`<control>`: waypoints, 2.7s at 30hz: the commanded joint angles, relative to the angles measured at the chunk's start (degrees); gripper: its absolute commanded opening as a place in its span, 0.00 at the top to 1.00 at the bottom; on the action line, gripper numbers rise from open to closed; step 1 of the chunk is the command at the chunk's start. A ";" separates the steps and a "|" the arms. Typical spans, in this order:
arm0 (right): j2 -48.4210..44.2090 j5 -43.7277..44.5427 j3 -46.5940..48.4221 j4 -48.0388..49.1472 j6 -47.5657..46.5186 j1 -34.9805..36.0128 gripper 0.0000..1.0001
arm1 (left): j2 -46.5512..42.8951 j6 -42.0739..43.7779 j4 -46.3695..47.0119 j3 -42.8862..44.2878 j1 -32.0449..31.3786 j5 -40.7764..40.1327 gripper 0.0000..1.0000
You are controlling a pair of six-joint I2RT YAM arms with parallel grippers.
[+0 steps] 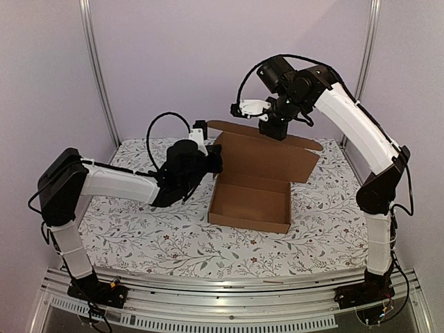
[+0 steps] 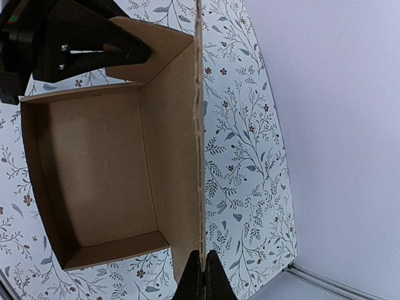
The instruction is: Fold the paper box
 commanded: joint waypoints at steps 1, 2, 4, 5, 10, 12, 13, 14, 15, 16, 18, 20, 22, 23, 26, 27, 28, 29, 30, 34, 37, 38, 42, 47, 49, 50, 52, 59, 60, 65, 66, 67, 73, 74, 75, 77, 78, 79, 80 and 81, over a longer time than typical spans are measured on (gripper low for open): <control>1.84 -3.23 0.73 -15.89 0.89 0.98 1.00 | 0.83 -12.51 -0.59 3.10 -2.47 -3.76 0.90; 1.73 -3.17 0.73 -15.69 0.88 0.97 1.00 | 1.04 -14.04 -0.68 2.88 -2.82 -5.01 0.90; 1.62 -2.89 0.74 -15.31 0.73 0.93 1.00 | 1.49 -17.32 -0.64 2.43 -3.58 -7.59 0.90; 1.60 -2.67 0.73 -15.12 0.65 0.95 1.00 | 1.59 -18.20 0.03 2.13 -4.00 -8.24 0.90; 1.22 -0.73 -0.23 -15.63 -1.78 0.76 1.00 | -1.62 -9.43 6.53 -0.67 -4.89 -0.22 0.71; -0.22 -0.97 -1.68 -15.66 -3.58 0.22 1.00 | -7.61 -3.98 2.64 -4.91 -5.04 2.15 0.58; -1.06 -1.17 -3.06 -15.31 -5.17 -0.17 1.00 | -11.41 -1.80 0.27 -8.26 -5.02 2.81 0.53; -2.38 -1.68 -4.86 -14.89 -6.37 -0.48 1.00 | -16.12 -0.37 -2.05 -11.64 -4.97 4.03 0.48; -3.49 -2.27 -7.15 -14.14 -8.22 -0.88 1.00 | -21.01 0.65 -5.76 -15.31 -5.00 5.55 0.42; -5.74 -2.89 -9.48 -13.28 -9.83 -1.08 1.00 | -26.17 1.24 -9.08 -18.55 -5.03 7.42 0.39; -9.18 -3.56 -14.69 -10.21 -14.33 -1.32 1.00 | -37.15 2.53 -16.05 -23.79 -5.27 12.04 0.36; -12.24 -5.74 -17.74 -8.41 -18.07 -1.30 1.00 | -50.00 5.19 -24.14 -27.07 -5.41 15.63 0.35; -14.54 -7.48 -19.09 -7.46 -20.63 -1.30 1.00 | -58.78 8.13 -33.10 -29.13 -5.20 13.70 0.30; -14.92 -8.64 -18.87 -7.96 -21.74 -1.34 1.00 | -62.04 10.17 -35.94 -29.57 -4.97 11.03 0.29; -15.69 -13.23 -17.33 -10.40 -24.85 -1.31 1.00 | -65.60 16.43 -37.69 -31.01 -2.21 2.16 0.27; -15.93 -14.42 -16.69 -11.28 -25.44 -1.28 1.00 | -64.59 17.98 -37.20 -31.07 -0.45 2.95 0.27; -16.04 -15.58 -15.90 -12.26 -26.05 -1.15 1.00 | -62.54 19.11 -36.44 -30.67 1.64 4.68 0.27; -16.31 -16.58 -15.16 -13.49 -26.73 -1.09 1.00 | -59.67 19.80 -35.71 -29.99 3.60 7.10 0.28; -16.48 -17.49 -14.29 -14.44 -27.09 -1.00 1.00 | -56.05 20.19 -35.38 -28.75 5.66 9.57 0.29; -18.19 -19.76 -13.32 -16.51 -28.28 -0.33 1.00 | -43.76 26.93 -34.14 -22.85 6.39 21.96 0.34; -19.67 -21.78 -13.41 -17.28 -28.59 -0.16 1.00 | -40.34 28.70 -26.66 -22.93 6.39 29.60 0.34; -19.81 -21.99 -13.46 -17.51 -28.71 -0.07 1.00 | -39.63 28.88 -24.62 -22.84 6.39 31.70 0.34; -20.03 -22.12 -13.50 -17.93 -28.29 0.28 1.00 | -37.55 30.35 -25.23 -19.87 6.18 37.16 0.37; -20.44 -21.76 -13.61 -19.05 -28.83 0.41 1.00 | -43.11 37.19 -41.79 -15.33 6.07 33.41 0.38; -20.63 -21.67 -13.80 -19.33 -29.29 0.49 1.00 | -46.67 39.72 -44.58 -15.72 6.81 31.44 0.34; -20.76 -21.66 -13.85 -19.37 -29.47 0.56 1.00 | -47.77 40.68 -46.12 -15.45 7.42 31.11 0.33; -20.82 -21.70 -13.85 -19.21 -29.67 0.79 1.00 | -48.07 42.37 -49.06 -14.06 8.91 31.48 0.33; -20.82 -22.10 -13.85 -19.13 -29.95 1.87 1.00 | -39.20 46.41 -51.86 -6.74 10.87 36.25 0.37; -20.74 -22.15 -13.85 -18.96 -29.90 2.00 1.00 | -38.18 46.71 -51.99 -5.93 10.87 37.15 0.38; -20.57 -23.34 -13.85 -17.11 -27.14 2.13 1.00 | -35.38 45.52 -51.14 -4.46 10.50 44.04 0.39; -20.49 -23.36 -13.77 -16.39 -26.62 2.14 1.00 | -35.16 45.24 -50.74 -4.61 10.25 45.55 0.38; -20.26 -23.34 -13.72 -16.12 -25.44 2.15 1.00 | -34.89 45.00 -50.40 -4.81 9.88 46.66 0.37; -18.70 -23.62 -13.42 -15.09 -21.86 2.15 1.00 | -32.45 44.53 -47.90 -5.01 7.43 50.97 0.33; -18.39 -23.91 -13.37 -14.94 -21.12 2.13 1.00 | -31.79 44.44 -47.93 -4.76 7.29 52.24 0.33; -18.15 -24.09 -13.40 -14.97 -20.81 2.15 1.00 | -31.35 44.21 -48.13 -4.43 7.19 53.23 0.32; -17.73 -23.57 -13.48 -15.05 -20.40 2.11 1.00 | -31.17 43.47 -49.77 -4.15 7.13 54.83 0.32; -17.63 -23.27 -13.54 -15.13 -20.39 2.13 1.00 | -31.72 43.19 -50.99 -4.38 7.10 55.11 0.32; -17.58 -22.99 -13.71 -15.36 -20.39 2.16 1.00 | -32.66 42.81 -52.32 -4.90 7.01 55.10 0.32; -17.64 -22.83 -13.88 -15.55 -20.45 2.14 1.00 | -33.83 42.00 -53.12 -5.70 7.00 54.99 0.32; -17.65 -22.79 -14.05 -15.71 -20.59 2.11 1.00 | -35.44 41.12 -53.41 -6.67 6.96 55.08 0.32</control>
